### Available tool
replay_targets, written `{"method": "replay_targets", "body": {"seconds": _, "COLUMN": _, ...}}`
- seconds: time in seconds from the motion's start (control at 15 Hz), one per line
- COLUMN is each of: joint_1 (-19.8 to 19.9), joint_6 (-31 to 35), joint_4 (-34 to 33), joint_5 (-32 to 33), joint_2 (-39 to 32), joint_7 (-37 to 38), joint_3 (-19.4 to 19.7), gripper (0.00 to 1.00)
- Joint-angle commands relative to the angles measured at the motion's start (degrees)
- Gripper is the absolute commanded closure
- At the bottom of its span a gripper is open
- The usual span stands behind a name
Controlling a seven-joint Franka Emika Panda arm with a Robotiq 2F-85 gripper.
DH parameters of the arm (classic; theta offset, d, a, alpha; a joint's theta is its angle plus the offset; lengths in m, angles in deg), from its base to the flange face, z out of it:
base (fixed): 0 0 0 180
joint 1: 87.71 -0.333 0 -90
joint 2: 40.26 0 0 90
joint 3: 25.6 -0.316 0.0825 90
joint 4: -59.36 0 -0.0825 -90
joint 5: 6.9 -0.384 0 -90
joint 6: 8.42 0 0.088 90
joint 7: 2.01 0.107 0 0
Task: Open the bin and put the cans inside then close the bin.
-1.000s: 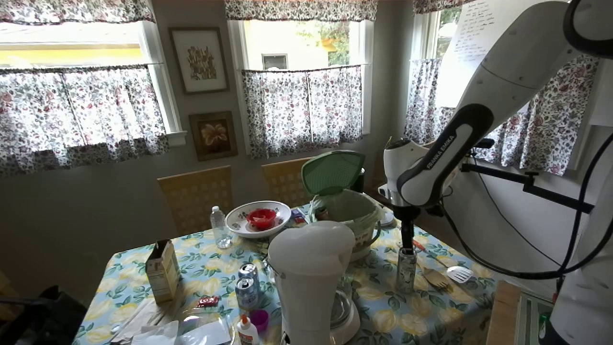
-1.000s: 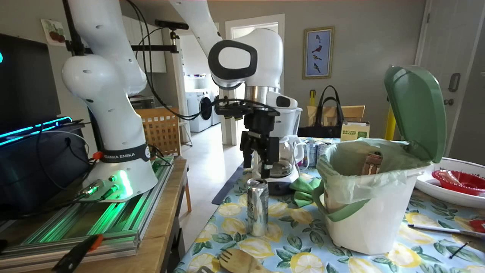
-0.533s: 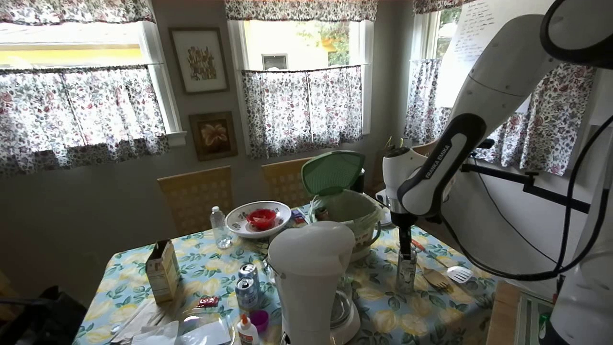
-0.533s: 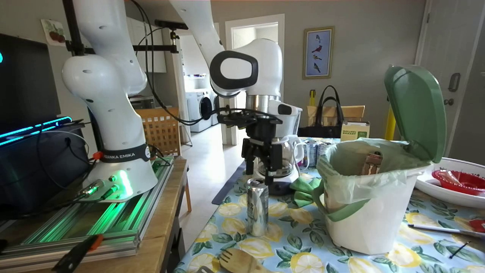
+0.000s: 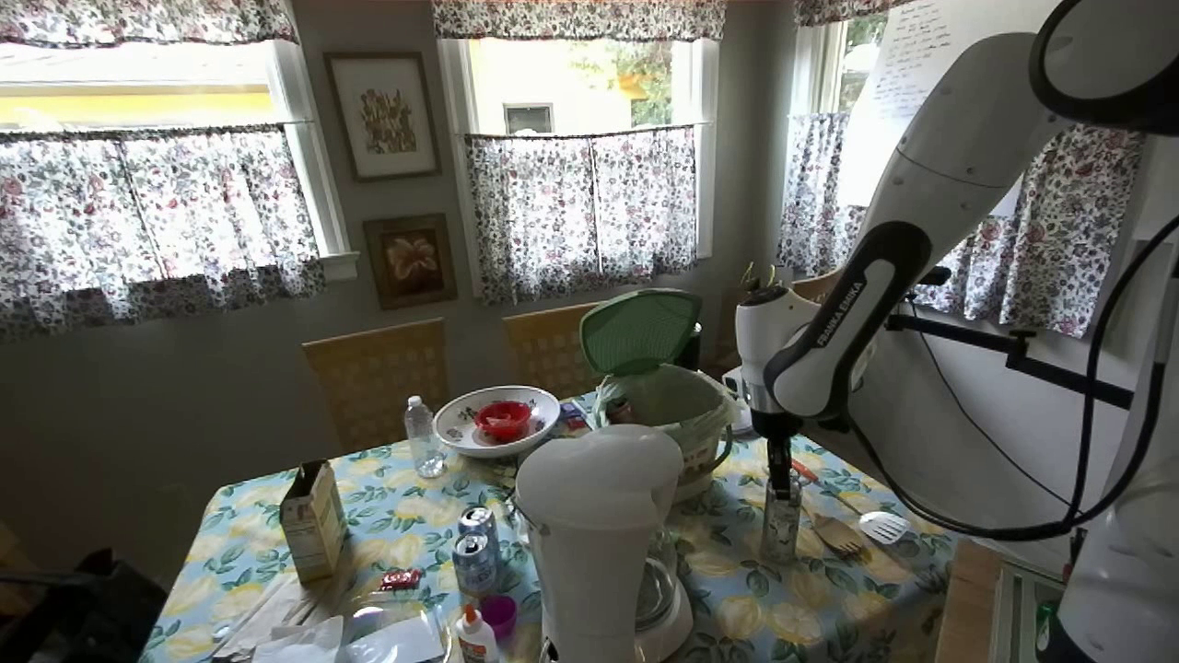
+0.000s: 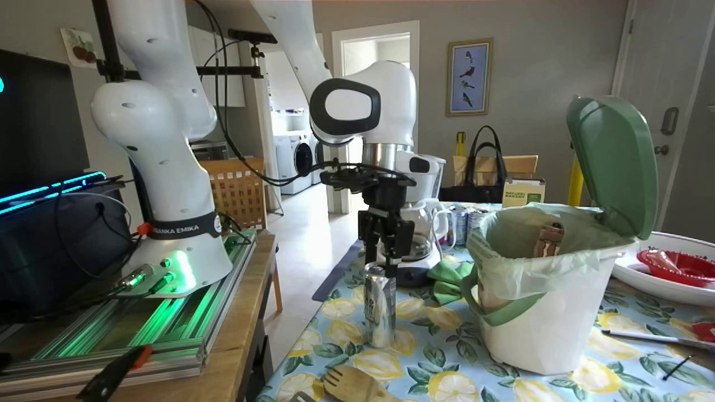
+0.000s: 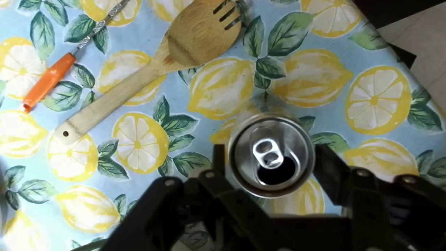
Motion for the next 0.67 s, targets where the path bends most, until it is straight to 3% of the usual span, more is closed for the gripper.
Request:
{"method": "replay_targets", "body": {"seconds": 0.0, "joint_1": 0.3, "joint_6": 1.4, "joint_4": 0.1, "joint_5": 1.4, "joint_2": -0.6, "joint_7": -0.4, "joint_3": 0.1, "gripper": 0.63}}
{"method": "replay_targets", "body": {"seconds": 0.6, "joint_1": -0.2, "joint_6": -2.5, "joint_4": -1.7, "joint_5": -0.6, "joint_2": 6.4, "joint_7": -0.6, "joint_3": -0.6, "gripper": 0.65}}
